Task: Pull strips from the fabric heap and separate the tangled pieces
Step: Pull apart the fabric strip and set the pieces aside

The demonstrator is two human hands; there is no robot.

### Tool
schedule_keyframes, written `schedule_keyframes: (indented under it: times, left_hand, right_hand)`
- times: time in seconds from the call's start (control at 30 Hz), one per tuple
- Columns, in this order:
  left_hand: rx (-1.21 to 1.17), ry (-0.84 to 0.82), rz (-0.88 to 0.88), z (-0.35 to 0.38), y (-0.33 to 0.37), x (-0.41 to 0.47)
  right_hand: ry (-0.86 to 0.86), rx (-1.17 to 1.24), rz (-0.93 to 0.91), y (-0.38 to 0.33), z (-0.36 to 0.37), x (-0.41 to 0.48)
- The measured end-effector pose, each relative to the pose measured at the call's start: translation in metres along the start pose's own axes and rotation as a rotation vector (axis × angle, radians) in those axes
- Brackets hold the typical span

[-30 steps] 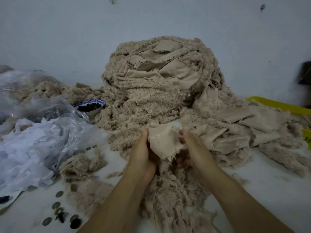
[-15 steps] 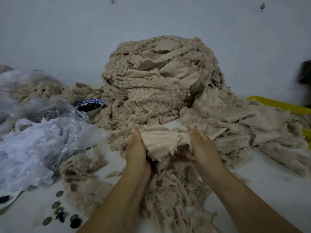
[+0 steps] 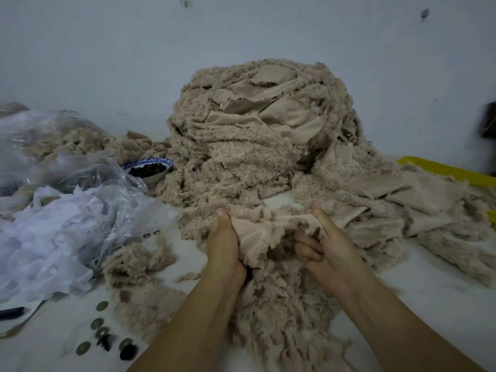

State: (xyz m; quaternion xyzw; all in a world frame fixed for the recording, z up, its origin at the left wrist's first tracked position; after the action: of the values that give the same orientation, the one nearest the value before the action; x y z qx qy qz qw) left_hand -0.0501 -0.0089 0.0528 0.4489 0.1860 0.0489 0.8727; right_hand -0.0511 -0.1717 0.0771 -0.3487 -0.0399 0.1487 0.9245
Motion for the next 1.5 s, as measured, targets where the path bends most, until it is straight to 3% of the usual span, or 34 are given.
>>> schedule_keyframes:
  times: [0.4, 0.5, 0.6, 0.73, 0.8, 0.87, 0.97, 1.1, 1.33, 1.43, 1.5]
  left_hand:
    - [-0.014, -0.048, -0.021, -0.002, 0.0, 0.003]
    - [0.023, -0.063, -0.043, -0.005, 0.003, 0.002]
    - [0.203, -0.216, -0.035, -0.005, 0.011, -0.002]
    - [0.678, -0.394, 0.058, 0.004, 0.008, -0.013]
    - [0.791, -0.472, 0.114, 0.009, 0.002, -0.014]
    - [0.717, -0.455, 0.136, 0.011, 0.002, -0.017]
    - [0.263, -0.33, 0.014, 0.01, -0.001, -0.009]
    - [0.008, -0.252, -0.049, 0.014, -0.003, -0.009]
    - [0.355, 0.031, 0.216, -0.005, 0.006, 0.012]
    - [0.388, 0.094, 0.218, -0.004, 0.005, 0.005]
    - [0.283, 0.087, 0.185, 0.001, -0.001, 0.004]
  right_hand:
    - [0.006, 0.004, 0.007, -0.001, -0.004, 0.001]
    - [0.043, -0.115, -0.038, -0.005, -0.009, 0.002]
    - [0.066, -0.214, -0.067, -0.008, -0.014, 0.004]
    - [0.041, -0.163, -0.049, -0.009, -0.016, 0.005]
    - [0.017, -0.157, -0.052, -0.012, -0.016, 0.005]
    - [0.001, -0.121, -0.036, -0.014, -0.017, 0.005]
    - [-0.014, -0.051, -0.005, -0.009, -0.014, 0.005]
    - [-0.177, -0.088, 0.04, 0.002, 0.002, 0.004]
    - [-0.263, -0.41, 0.156, 0.007, 0.014, -0.003]
    - [-0.226, -0.423, 0.17, 0.006, 0.017, -0.005]
    - [-0.185, -0.42, 0.185, 0.009, 0.018, -0.006]
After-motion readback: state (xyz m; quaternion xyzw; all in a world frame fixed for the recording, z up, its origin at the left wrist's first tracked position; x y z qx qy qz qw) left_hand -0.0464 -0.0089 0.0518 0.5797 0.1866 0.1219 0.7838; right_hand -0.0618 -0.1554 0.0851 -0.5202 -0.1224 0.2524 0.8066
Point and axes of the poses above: each hand's wrist, its own x-axis towards the middle knuckle, its own z-axis out of the palm, y = z × x, the point moved 4 cm from there along x, towards the middle knuckle, and after that the axes turned 10 degrees about -y, right-handed, at the moved point
